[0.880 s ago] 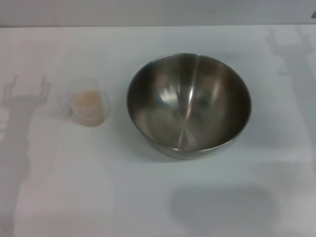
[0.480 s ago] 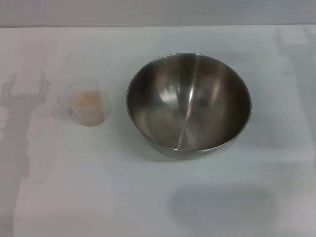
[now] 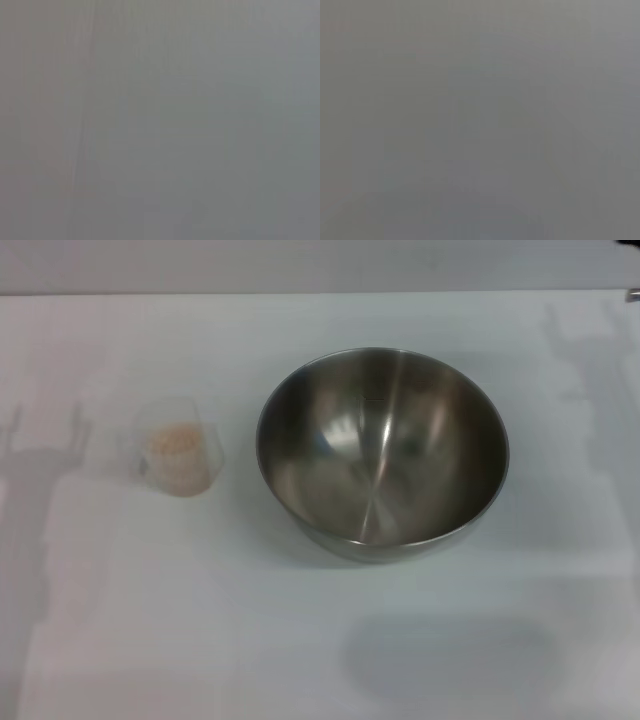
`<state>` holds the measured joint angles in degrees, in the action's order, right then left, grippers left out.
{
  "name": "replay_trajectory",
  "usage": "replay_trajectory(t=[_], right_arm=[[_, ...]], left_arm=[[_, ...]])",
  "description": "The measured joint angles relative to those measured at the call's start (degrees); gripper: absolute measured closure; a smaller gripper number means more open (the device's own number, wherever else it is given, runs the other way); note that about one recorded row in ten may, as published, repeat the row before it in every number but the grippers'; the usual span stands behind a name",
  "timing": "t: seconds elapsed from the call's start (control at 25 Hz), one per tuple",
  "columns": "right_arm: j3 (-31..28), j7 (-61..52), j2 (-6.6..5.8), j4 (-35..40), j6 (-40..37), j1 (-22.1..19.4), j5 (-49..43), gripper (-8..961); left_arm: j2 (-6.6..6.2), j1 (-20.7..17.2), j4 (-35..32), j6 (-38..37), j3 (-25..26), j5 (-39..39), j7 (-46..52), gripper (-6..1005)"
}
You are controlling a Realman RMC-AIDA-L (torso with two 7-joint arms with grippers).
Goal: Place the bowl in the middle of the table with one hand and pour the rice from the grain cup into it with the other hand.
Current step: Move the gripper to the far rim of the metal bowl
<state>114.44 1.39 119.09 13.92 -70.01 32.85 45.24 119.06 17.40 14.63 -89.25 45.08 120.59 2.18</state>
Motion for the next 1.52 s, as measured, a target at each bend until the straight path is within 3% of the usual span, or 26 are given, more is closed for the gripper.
replay_trajectory(t=[0.04,0.16,0.24,0.28,0.36,0.44,0.48,0.52,0.56,0.6,0.64,0.68,0.72,0.76,0.8,0.84,0.88,0.92,0.96,1.0,1.04,1.08,1.12,1.16,1.36,1.52], right_arm=[[-0.14,-0.21,-0.31,2.78,4.97,-0.43,-0.79,149],[-0.45,-0.21,-0.67,6.52,9.77,-1.16,-2.11,149],[-1.64,0.0,-1.37,14.92,17.11,-3.92,-4.88,150],[-1.64,0.0,-1.37,14.92,17.11,-3.92,-4.88,150],[-4.97,-0.01,-1.46,21.91,23.91,-6.39,-9.36,150],[-11.12,-0.41,-0.59,33.88,37.71,-10.49,-18.61,150],[-11.12,-0.41,-0.59,33.88,37.71,-10.49,-18.61,150],[-12.89,-0.44,-0.13,41.4,47.76,-12.44,-22.16,150],[-12.89,-0.44,-0.13,41.4,47.76,-12.44,-22.16,150],[-13.27,-0.44,-0.08,44.82,52.66,-12.89,-22.72,150],[-14.14,-0.38,-0.07,50.82,63.32,-13.14,-22.86,150],[-14.14,-0.38,-0.07,50.82,63.32,-13.14,-22.86,150],[-15.46,-0.1,-0.24,56.01,74.76,-12.53,-22.89,150],[-15.46,-0.1,-0.24,56.01,74.76,-12.53,-22.89,150],[-16.4,0.08,-0.35,59.01,81.4,-11.74,-22.92,150],[-18.03,1.3,-0.47,63.4,92.81,-10.06,-22.86,150],[-18.03,1.3,-0.47,63.4,92.81,-10.06,-22.86,150],[-20.67,3.86,-0.44,67.2,105.49,-7.8,-22.62,150],[-20.67,3.86,-0.44,67.2,105.49,-7.8,-22.62,150],[-22.06,4.98,-0.39,68.66,110.64,-6.65,-22.54,150],[-25.23,6.93,-0.35,70.41,122.24,-3.12,-22.43,150],[-25.23,6.93,-0.35,70.41,122.24,-3.12,-22.43,150],[-28.68,8.95,-0.36,70.64,132.29,0.63,-22.4,150],[-28.68,8.95,-0.36,70.64,132.29,0.63,-22.4,150],[-36.34,14.59,-0.32,65.76,147.79,8.46,-22.38,149],[-39.68,17.63,-0.42,59.2,151.56,12.56,-22.39,154]], left_arm=[[0.01,-0.2,0.1,0.01,-0.24,0.0,-0.01,284],[0.02,-0.71,0.17,-0.01,-1.07,0.01,-0.1,285],[0.03,-0.89,0.17,-0.02,-1.34,0.01,-0.1,285],[0.02,-0.99,0.17,-0.03,-1.42,0.0,-0.11,286],[0.03,-1.32,0.16,-0.04,-1.52,0.01,-0.08,286],[0.03,-1.43,0.14,-0.05,-1.53,-0.01,-0.05,287],[0.03,-1.43,0.14,-0.05,-1.53,-0.01,-0.05,287],[0.02,-1.53,0.13,-0.08,-1.55,-0.01,-0.09,288],[0.01,-1.57,0.13,-0.09,-1.55,-0.02,-0.1,288],[0.0,-1.59,0.13,-0.11,-1.56,0.01,-0.1,288],[-0.01,-1.62,0.12,-0.13,-1.57,0.0,-0.13,289],[-0.01,-1.62,0.12,-0.13,-1.57,0.0,-0.13,289],[-0.03,-1.64,0.03,-0.14,-1.57,0.0,-0.31,289],[-0.03,-1.62,-0.02,-0.14,-1.57,-0.01,-0.39,290],[-0.06,-1.55,-0.09,-0.14,-1.58,-0.02,-0.44,290],[-0.06,-1.55,-0.09,-0.14,-1.58,-0.02,-0.44,290],[-0.07,-1.53,-0.11,-0.14,-1.58,0.0,-0.45,291],[-0.11,-1.49,-0.22,-0.14,-1.57,-0.01,-0.49,291],[-0.11,-1.49,-0.22,-0.14,-1.57,-0.01,-0.49,291],[-0.18,-1.4,-0.35,-0.14,-1.57,-0.01,-0.57,292],[-0.21,-1.35,-0.38,-0.14,-1.54,0.0,-0.59,292],[-0.21,-1.35,-0.38,-0.14,-1.54,0.0,-0.59,292],[-0.21,-1.35,-0.38,-0.14,-1.54,0.0,-0.59,293],[-0.21,-1.35,-0.38,-0.14,-1.54,0.0,-0.59,293],[-0.33,-1.23,-0.57,-0.13,-1.05,-0.05,-0.6,295],[-0.35,-1.23,-0.57,-0.12,-1.01,-0.18,-0.6,296]])
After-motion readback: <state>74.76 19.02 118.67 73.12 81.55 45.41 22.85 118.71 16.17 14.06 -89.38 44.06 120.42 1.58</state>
